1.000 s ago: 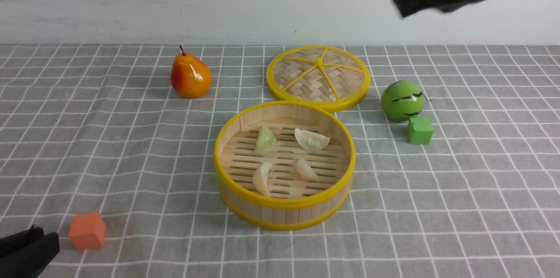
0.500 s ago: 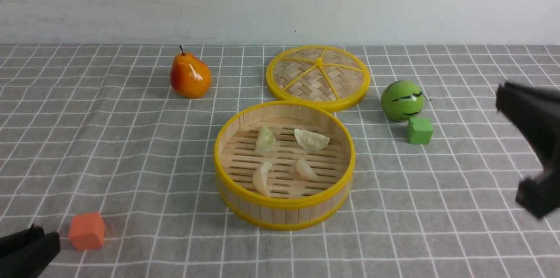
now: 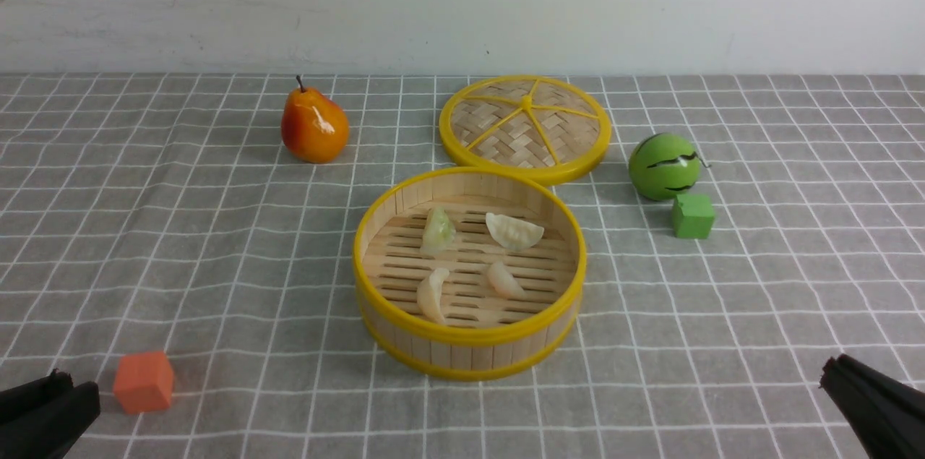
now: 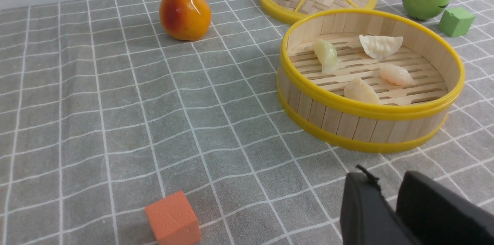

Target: Put the dumplings into the steamer on the table with the grey tablecloth.

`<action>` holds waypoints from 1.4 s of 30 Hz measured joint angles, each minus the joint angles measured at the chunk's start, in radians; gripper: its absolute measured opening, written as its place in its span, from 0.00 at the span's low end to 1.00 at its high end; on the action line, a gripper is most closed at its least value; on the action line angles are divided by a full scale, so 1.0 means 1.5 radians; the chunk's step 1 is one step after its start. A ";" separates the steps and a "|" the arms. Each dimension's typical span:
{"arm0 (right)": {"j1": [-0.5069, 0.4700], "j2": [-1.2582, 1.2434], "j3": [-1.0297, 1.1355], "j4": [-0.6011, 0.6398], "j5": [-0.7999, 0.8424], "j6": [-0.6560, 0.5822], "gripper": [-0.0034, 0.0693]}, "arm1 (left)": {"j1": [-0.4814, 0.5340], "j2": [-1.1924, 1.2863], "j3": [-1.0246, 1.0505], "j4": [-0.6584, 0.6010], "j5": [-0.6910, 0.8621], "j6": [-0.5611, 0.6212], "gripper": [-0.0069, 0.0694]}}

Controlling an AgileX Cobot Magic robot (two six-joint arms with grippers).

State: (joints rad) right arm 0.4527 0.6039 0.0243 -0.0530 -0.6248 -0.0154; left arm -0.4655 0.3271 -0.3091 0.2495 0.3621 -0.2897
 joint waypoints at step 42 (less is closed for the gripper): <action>-0.257 -0.409 -0.002 0.097 0.662 0.069 0.06 | 0.000 0.000 0.000 0.000 -0.001 0.000 0.32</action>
State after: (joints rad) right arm 0.0668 -0.0096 0.0215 0.0919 0.3687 0.0876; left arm -0.4655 0.3271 -0.3091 0.2495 0.3608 -0.2897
